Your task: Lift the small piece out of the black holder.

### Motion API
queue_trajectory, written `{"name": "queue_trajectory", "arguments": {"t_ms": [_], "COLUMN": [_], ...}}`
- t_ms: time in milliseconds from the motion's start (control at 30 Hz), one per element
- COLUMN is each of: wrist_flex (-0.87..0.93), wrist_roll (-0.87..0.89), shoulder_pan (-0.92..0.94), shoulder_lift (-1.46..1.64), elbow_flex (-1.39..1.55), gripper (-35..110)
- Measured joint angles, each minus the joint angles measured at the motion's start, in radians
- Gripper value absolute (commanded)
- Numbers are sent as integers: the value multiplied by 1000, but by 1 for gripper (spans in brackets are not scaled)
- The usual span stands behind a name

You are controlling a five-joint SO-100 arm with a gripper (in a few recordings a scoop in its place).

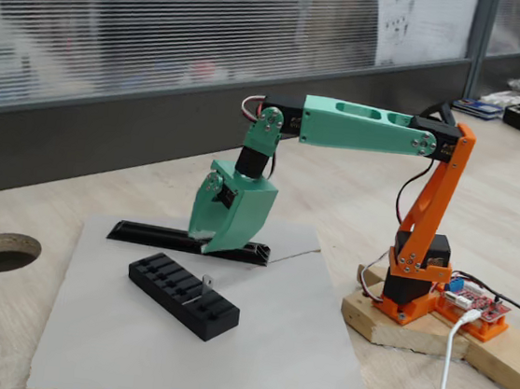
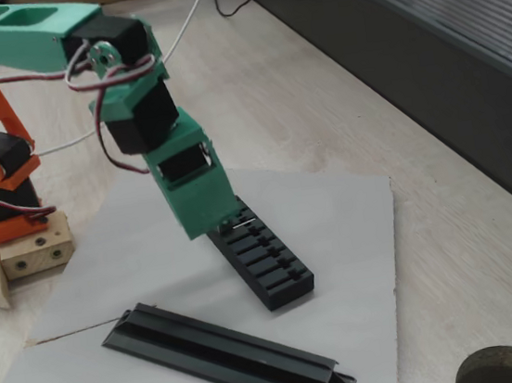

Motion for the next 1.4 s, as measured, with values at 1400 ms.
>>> {"name": "queue_trajectory", "arguments": {"t_ms": [1400], "wrist_flex": [-8], "wrist_roll": [3], "shoulder_pan": [-100], "shoulder_lift": [-156], "elbow_flex": [64], "gripper": [31]}}
